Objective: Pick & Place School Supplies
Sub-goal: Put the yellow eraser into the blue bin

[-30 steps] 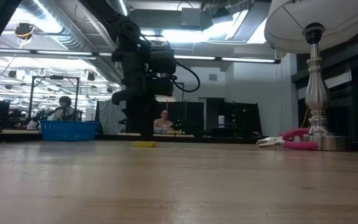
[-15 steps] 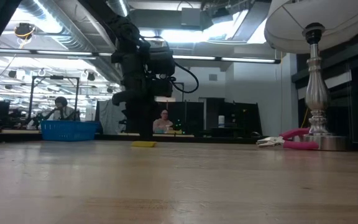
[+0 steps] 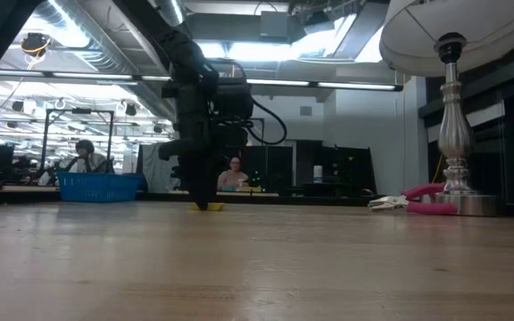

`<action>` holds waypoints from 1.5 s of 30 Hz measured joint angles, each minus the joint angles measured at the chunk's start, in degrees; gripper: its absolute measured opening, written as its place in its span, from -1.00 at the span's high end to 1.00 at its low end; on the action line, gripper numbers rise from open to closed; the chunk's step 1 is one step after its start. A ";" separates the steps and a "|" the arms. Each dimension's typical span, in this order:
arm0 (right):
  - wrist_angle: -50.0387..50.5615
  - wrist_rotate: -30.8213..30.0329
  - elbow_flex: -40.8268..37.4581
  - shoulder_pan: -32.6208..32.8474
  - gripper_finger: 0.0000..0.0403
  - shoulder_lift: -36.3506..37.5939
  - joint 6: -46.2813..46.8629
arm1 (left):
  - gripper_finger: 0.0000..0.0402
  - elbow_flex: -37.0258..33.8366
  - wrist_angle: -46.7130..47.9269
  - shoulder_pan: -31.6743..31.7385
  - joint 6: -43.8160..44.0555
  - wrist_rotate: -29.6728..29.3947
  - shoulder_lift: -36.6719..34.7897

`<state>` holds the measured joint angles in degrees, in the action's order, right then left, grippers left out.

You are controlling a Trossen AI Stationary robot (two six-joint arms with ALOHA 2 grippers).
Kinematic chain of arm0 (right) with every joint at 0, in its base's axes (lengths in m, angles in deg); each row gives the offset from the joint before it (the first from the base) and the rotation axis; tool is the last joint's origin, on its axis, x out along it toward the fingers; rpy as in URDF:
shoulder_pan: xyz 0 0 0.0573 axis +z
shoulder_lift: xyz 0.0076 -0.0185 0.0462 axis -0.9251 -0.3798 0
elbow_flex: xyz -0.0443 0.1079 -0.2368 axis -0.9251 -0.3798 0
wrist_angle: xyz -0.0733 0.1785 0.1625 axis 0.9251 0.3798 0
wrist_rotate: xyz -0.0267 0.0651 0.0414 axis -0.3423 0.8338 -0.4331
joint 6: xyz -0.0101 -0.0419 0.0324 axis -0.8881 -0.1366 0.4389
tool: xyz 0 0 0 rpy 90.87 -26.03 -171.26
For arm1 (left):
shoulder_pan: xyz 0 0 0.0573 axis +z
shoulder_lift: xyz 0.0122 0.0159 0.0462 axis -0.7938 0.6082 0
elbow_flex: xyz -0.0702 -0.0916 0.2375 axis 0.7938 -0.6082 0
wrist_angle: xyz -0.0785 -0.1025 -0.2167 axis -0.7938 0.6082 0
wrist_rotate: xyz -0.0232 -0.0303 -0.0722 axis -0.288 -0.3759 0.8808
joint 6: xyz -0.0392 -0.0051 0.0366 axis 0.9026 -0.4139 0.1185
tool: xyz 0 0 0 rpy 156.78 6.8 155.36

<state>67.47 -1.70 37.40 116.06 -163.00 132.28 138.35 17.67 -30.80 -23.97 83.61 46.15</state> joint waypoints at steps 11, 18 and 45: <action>0.04 0.06 0.01 0.00 0.11 0.00 -0.24 | 0.69 -0.01 -0.51 1.86 2.60 1.16 0.07; 0.04 0.04 0.01 0.00 0.11 0.00 -0.65 | 0.68 -0.38 -1.11 2.41 5.92 -1.27 -2.32; 0.13 0.01 0.00 0.20 0.12 0.00 -4.56 | 0.70 -0.18 11.27 31.52 50.17 -20.69 -16.10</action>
<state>67.60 -1.69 37.40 116.26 -163.00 127.73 138.16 28.94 0.72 26.20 62.92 30.05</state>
